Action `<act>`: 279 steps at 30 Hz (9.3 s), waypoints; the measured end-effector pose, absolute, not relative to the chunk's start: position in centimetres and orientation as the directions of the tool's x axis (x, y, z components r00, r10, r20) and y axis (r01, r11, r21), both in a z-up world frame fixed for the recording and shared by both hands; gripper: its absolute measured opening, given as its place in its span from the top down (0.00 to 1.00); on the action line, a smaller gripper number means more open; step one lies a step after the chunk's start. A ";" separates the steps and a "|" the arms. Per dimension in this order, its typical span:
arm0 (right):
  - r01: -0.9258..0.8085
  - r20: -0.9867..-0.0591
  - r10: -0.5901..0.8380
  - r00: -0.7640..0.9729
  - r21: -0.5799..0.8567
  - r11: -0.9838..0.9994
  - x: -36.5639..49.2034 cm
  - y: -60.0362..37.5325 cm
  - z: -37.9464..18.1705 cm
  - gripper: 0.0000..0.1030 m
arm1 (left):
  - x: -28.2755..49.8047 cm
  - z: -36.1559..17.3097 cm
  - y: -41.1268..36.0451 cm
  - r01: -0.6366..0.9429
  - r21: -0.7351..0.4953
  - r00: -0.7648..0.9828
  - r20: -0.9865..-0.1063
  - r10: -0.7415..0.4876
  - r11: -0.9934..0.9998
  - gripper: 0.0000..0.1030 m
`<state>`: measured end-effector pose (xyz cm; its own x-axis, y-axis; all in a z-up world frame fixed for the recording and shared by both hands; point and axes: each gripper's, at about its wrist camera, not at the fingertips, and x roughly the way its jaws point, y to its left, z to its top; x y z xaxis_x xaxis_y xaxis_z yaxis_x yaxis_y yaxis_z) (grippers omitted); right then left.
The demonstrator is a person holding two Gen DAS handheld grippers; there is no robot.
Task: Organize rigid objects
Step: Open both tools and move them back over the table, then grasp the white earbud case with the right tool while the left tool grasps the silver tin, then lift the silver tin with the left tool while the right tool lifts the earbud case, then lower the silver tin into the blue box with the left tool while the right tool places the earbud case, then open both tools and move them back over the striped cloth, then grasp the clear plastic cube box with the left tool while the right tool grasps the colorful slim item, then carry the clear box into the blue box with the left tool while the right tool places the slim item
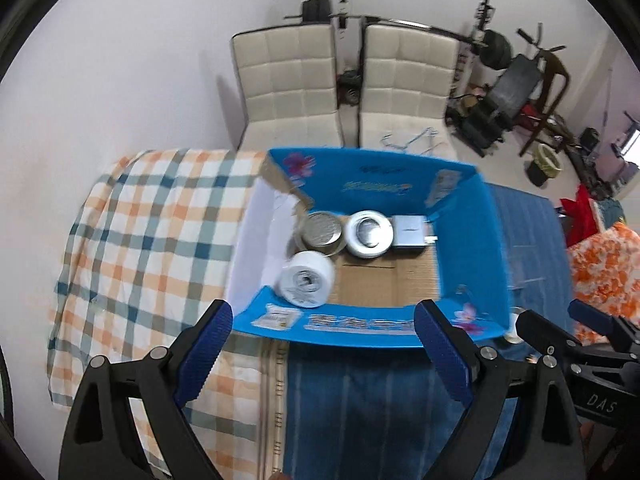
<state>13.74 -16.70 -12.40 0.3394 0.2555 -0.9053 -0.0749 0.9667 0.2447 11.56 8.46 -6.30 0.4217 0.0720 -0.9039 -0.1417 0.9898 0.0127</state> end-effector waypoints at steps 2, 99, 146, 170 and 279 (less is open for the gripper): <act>-0.017 -0.910 0.233 0.344 0.242 0.970 13.1 -19.7 -12.8 0.01 | 11.6 -5.9 6.2 -0.098 0.004 0.430 -0.902 0.046 0.995 0.09; 0.070 -0.929 0.266 0.258 0.292 0.954 14.2 -32.3 -18.7 0.53 | 13.9 -12.6 -12.2 0.137 -0.134 0.317 -0.933 -0.172 0.981 0.40; -0.025 -0.921 0.388 -0.033 0.389 0.921 28.0 -3.5 -32.3 0.24 | 19.6 -24.6 11.6 -0.172 -0.112 0.113 -0.989 -0.093 0.979 0.21; -0.223 -0.958 0.211 0.192 0.167 0.960 19.9 -6.8 -20.9 0.00 | 15.5 -15.7 13.5 -0.153 0.053 0.262 -0.961 0.092 0.987 0.00; 0.106 -0.913 0.251 0.320 0.298 0.949 19.5 -34.8 -18.3 0.87 | 22.4 -14.3 -14.5 0.137 -0.074 0.271 -0.957 -0.109 0.988 0.39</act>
<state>19.52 -34.80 -18.28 0.3203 0.2514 -0.9133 0.1059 0.9486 0.2983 22.42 -14.53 -14.27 0.2706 -0.1089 -0.9565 0.1367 0.9879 -0.0738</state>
